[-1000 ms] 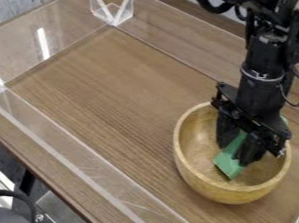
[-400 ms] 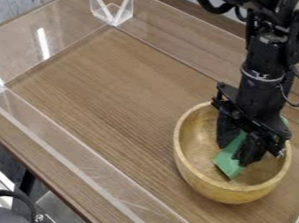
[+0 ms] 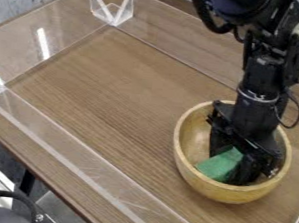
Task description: Put the green block in the brown bowl
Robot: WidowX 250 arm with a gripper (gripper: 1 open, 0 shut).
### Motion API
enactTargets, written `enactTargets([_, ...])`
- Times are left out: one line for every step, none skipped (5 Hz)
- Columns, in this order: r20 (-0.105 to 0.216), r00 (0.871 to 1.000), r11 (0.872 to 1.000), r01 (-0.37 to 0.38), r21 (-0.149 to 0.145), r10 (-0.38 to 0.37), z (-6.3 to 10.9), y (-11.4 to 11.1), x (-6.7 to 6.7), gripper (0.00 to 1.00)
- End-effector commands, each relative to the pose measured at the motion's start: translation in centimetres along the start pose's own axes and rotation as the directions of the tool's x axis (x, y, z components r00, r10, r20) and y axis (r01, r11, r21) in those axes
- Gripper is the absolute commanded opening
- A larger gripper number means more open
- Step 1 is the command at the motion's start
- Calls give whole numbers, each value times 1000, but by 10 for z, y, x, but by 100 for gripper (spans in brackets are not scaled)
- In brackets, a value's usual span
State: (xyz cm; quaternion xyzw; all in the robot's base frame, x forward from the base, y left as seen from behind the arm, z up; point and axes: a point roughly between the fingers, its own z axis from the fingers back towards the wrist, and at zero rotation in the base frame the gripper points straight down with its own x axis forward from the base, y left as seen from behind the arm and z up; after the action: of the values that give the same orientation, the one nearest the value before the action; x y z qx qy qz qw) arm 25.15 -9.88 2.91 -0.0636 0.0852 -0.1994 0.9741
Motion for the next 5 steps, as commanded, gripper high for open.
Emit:
enactTargets([47,999,1000,5,8,-5,17,-2,4,100])
enactTargets([55,999,1000,-1,10,1,24,-1,3,100])
enactTargets([65,998,1000,-7,13,6,31,-1,1,100])
enactTargets([85,996,1000,-12,22,11,41,-1,0,100])
enactTargets([102,995,999,-21,30,18,50,-1,-1,100])
